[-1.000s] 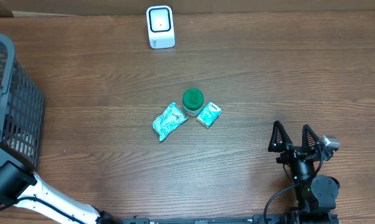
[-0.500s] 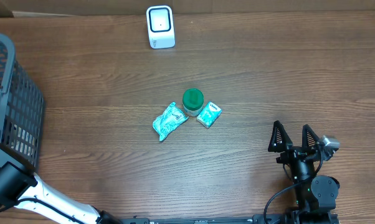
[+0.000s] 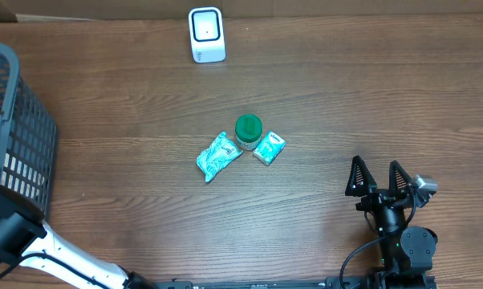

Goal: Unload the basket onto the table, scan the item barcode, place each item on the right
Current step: 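Lower the left gripper into the basket toward the clear plastic bag, then grasp the clear plastic bag with the left gripper and lift it out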

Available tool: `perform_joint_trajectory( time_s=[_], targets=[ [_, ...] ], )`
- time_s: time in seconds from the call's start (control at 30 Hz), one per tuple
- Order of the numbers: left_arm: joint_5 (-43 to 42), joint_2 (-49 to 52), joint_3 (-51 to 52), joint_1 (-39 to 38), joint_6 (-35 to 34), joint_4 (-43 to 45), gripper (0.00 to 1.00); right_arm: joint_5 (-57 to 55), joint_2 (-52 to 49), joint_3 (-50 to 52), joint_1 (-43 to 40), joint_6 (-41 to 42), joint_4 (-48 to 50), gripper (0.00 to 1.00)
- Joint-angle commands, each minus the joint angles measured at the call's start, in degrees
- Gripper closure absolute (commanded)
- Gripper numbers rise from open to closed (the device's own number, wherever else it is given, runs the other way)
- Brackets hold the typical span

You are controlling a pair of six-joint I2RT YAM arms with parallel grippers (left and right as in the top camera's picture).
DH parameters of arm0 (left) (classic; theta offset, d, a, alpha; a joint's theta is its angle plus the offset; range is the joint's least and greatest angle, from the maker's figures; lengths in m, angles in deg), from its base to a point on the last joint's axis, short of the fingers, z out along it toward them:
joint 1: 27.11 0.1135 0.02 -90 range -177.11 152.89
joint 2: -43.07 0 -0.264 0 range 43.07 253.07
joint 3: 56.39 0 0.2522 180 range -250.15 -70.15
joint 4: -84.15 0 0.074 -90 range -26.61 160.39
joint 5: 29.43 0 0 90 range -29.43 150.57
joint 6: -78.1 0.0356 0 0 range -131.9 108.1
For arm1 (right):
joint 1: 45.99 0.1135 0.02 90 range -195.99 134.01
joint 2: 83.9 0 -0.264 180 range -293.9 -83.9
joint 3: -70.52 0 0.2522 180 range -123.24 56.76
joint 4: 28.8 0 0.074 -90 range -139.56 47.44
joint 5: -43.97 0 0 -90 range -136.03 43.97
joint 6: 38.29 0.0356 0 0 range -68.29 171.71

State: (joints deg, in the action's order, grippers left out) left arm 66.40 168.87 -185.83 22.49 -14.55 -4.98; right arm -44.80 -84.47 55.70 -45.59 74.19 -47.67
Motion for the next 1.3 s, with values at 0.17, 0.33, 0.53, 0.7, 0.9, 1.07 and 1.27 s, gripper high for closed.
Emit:
perform_joint_trajectory(
  time_s=[0.17, 0.33, 0.53, 0.7, 0.9, 1.07, 1.27],
  targets=[
    [-2.86, 0.11, 3.32, -0.13, -2.03, -5.09, 0.36, -0.17, 0.42, 0.61, -0.15, -0.02, 0.35, 0.00],
    [-2.69, 0.11, 9.25, -0.13, 2.84, -2.58, 0.20, -0.17, 0.42, 0.61, -0.15, -0.02, 0.37, 0.00],
    [-1.57, 0.13, 14.64, -0.11, 5.90, 2.49, 0.13, -0.17, 0.42, 0.61, -0.15, -0.02, 0.35, 0.00],
    [0.39, 0.13, 18.29, -0.13, 5.90, 9.27, 0.21, -0.17, 0.42, 0.61, -0.15, -0.02, 0.35, 0.00],
    [0.15, 0.13, 18.45, -0.15, 5.88, 13.22, 0.77, -0.17, 0.42, 0.61, -0.15, -0.02, 0.35, 0.00],
    [0.17, 0.11, 18.27, -0.15, 5.86, 13.05, 0.96, -0.17, 0.42, 0.61, -0.15, -0.02, 0.35, 0.00],
    [0.15, 0.07, 13.03, -0.17, 2.47, 7.21, 0.96, -0.17, 0.42, 0.61, -0.15, -0.02, 0.37, 0.00]
  ],
)
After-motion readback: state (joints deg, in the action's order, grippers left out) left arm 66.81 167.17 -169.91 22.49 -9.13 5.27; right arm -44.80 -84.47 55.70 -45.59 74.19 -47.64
